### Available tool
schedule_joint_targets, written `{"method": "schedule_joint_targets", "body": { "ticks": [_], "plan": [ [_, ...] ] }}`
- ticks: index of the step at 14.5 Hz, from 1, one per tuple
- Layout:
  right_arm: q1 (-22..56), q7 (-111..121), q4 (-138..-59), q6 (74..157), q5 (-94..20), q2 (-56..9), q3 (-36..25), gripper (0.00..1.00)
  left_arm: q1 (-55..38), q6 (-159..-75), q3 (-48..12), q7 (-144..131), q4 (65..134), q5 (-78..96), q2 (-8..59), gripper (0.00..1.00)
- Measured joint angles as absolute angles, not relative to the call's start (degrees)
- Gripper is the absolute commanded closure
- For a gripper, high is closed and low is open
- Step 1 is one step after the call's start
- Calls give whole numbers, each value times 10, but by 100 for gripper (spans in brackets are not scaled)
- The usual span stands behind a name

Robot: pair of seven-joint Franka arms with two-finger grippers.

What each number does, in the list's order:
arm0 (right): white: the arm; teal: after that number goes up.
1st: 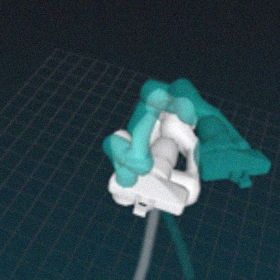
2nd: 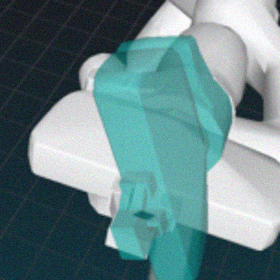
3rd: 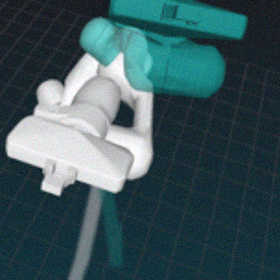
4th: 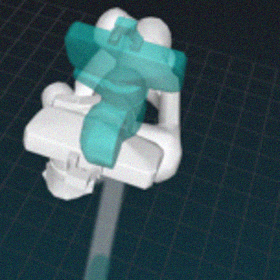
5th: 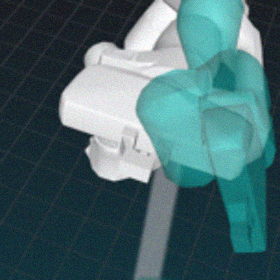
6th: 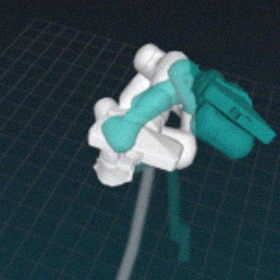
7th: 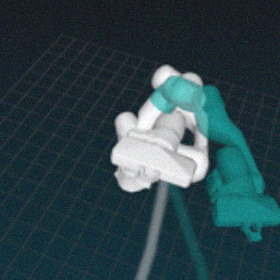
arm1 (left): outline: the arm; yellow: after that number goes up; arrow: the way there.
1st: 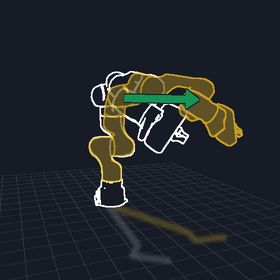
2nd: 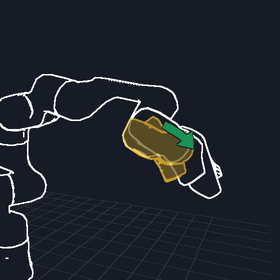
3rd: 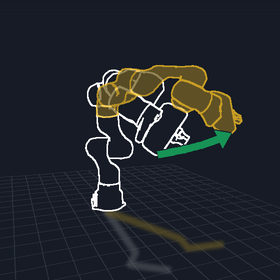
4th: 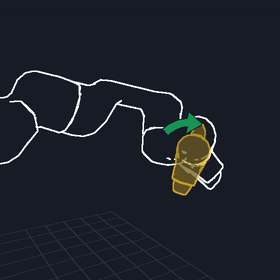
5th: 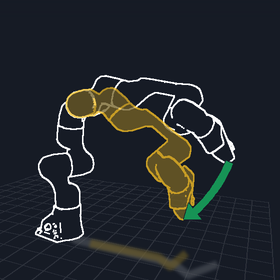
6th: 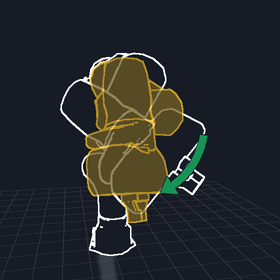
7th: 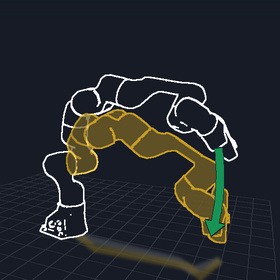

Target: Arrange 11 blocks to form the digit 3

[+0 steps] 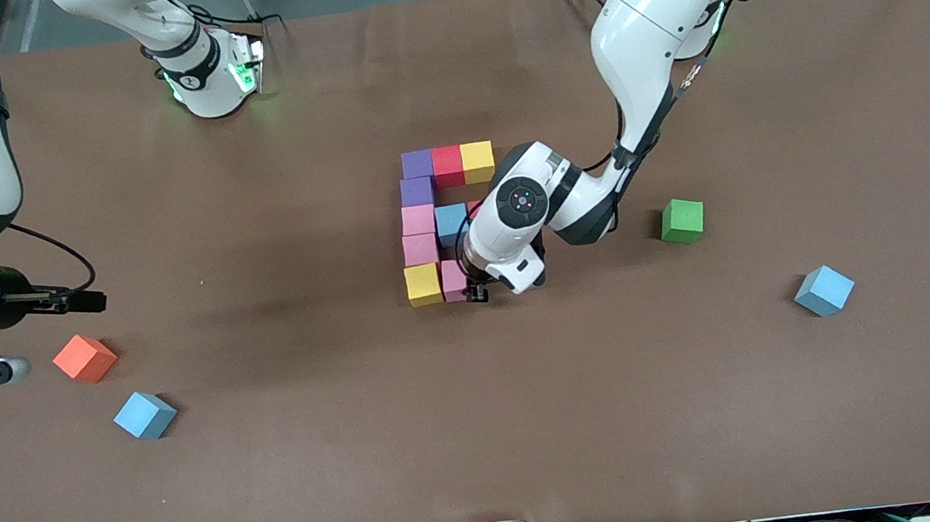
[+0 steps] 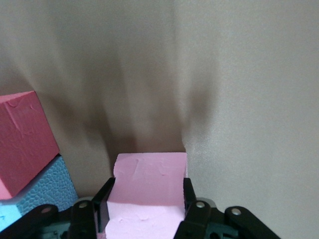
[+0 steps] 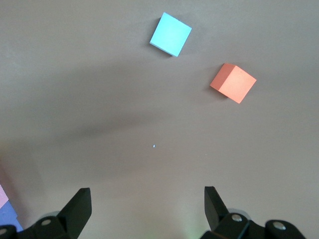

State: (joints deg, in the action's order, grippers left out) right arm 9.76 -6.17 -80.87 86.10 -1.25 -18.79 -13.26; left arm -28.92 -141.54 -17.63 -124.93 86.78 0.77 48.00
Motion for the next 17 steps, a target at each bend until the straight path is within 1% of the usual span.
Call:
{"method": "schedule_joint_targets", "body": {
  "ticks": [1, 4, 7, 12, 14, 17],
  "plan": [
    [97, -62, -809, 862, -11, -187, -133, 0, -289, -1415, -176, -1249, 868, 8, 480, 1],
    [97, -62, -805, 868, -11, -186, -132, 0, -292, -1416, -177, -1249, 868, 8, 483, 0],
    [97, -62, -803, 892, -11, -185, -130, 0, -293, -1416, -177, -1249, 863, 8, 483, 0],
    [98, -62, -800, 883, -11, -170, -123, 0, -292, -1414, -177, -1249, 848, 8, 468, 0],
    [107, -62, -800, 871, -11, -157, -120, 0, -292, -1387, -177, -1249, 846, 8, 446, 0],
    [103, -62, -800, 862, -10, -151, -121, 0, -285, -1303, -177, -1249, 845, 8, 391, 0]
  ]
}}
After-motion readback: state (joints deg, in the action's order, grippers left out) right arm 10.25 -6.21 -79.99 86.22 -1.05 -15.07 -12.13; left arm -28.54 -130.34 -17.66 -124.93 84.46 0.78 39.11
